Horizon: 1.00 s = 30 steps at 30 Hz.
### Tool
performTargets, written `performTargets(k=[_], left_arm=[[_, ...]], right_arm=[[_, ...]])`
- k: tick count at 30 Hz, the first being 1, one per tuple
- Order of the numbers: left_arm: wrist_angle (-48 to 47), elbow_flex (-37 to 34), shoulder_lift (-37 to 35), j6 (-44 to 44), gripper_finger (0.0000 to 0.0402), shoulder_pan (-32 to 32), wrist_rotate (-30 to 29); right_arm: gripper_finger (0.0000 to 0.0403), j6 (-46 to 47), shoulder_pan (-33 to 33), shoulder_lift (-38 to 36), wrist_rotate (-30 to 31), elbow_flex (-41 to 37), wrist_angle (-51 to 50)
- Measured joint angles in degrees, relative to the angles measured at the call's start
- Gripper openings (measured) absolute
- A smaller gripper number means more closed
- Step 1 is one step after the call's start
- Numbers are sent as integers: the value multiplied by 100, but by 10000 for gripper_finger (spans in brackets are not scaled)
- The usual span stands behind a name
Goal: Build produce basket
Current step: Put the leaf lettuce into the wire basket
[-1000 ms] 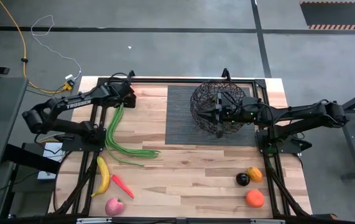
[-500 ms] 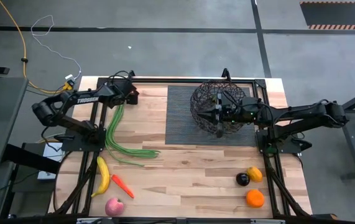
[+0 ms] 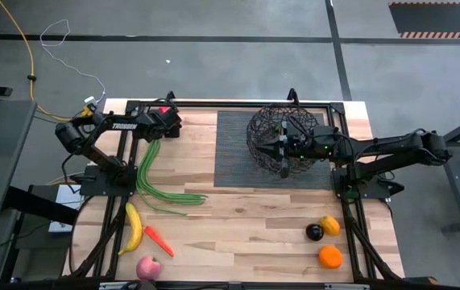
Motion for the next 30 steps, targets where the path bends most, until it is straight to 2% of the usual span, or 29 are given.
performTargets(k=[9, 12, 20, 23, 26, 30], left_arm=[[64, 11, 134, -132, 258, 1, -29], [71, 10, 141, -273, 229, -1, -20], [25, 5, 150, -460, 105, 1, 12], [-62, 1, 150, -423, 70, 1, 2], [-104, 1, 147, -332, 50, 1, -1], [-234, -16, 9, -290, 43, -9, 44]], right_arm=[[0, 63, 0, 0, 0, -2, 1], [0, 66, -2, 0, 0, -2, 0], [0, 102, 2, 0, 0, -2, 2], [0, 151, 3, 0, -1, -2, 2], [0, 150, 3, 0, -2, -2, 2], [0, 146, 3, 0, -2, -2, 2]])
